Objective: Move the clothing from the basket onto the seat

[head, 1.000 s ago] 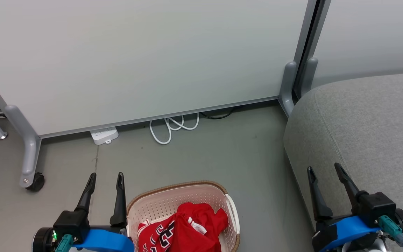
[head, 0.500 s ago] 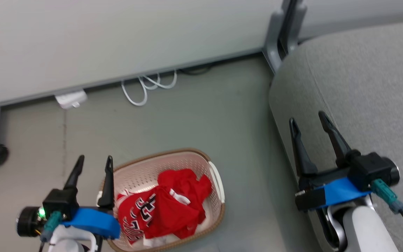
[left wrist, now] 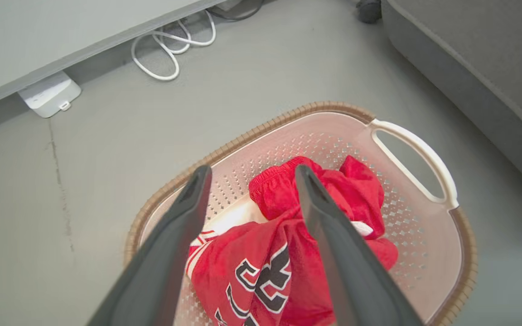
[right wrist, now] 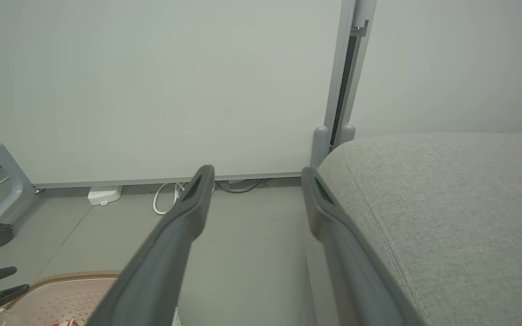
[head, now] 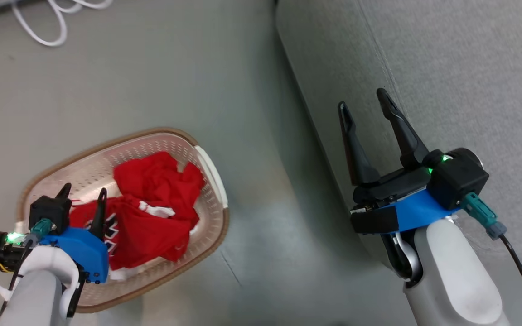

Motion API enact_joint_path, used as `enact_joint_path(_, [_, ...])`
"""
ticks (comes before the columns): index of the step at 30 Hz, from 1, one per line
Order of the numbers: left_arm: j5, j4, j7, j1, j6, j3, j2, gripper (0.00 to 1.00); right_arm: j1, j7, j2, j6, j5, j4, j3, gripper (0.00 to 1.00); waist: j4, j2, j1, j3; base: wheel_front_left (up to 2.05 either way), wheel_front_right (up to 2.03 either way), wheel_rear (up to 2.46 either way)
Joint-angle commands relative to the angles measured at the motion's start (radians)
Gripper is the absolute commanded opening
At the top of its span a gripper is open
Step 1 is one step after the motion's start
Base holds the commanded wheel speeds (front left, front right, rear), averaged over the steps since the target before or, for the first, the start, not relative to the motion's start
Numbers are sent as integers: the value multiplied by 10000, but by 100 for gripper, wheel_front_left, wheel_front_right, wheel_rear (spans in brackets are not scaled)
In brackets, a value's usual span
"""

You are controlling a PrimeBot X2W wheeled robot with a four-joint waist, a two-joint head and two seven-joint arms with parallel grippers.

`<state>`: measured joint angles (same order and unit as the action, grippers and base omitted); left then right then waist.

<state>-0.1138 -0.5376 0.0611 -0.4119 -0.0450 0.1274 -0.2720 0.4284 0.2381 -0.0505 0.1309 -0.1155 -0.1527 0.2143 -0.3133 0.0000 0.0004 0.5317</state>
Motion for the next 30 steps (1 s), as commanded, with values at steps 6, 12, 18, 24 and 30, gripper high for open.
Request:
enact_joint_path(6, [441, -698, -610, -538, -260, 403, -732, 100, 625, 237, 2, -3, -535, -375, 548, 100, -1265, 0, -4, 1561, 0, 0, 0])
enact_joint_path(12, [476, -1179, -1111, -656, -255, 475, -1058, 100, 922, 279, 3, -3, -917, -362, 846, 100, -1402, 0, -4, 1864, 0, 0, 0])
enact_joint_path(18, [320, -1442, -1664, -861, -214, 329, -1372, 100, 1037, 276, -1, -3, -1213, -123, 1104, 100, -1558, 0, -4, 2228, 0, 0, 0])
enact_joint_path(24, [30, -1737, -2493, -1097, -335, 205, -1577, 100, 1106, 277, -2, -3, -1387, -55, 1209, 100, -1741, 0, -4, 2528, 0, 0, 0])
enact_joint_path(30, [-110, -1882, -3096, -1259, -500, 396, -1691, 0, 1043, 277, -2, -3, -1456, -88, 1182, 100, -1818, 0, -4, 2537, 0, 0, 0])
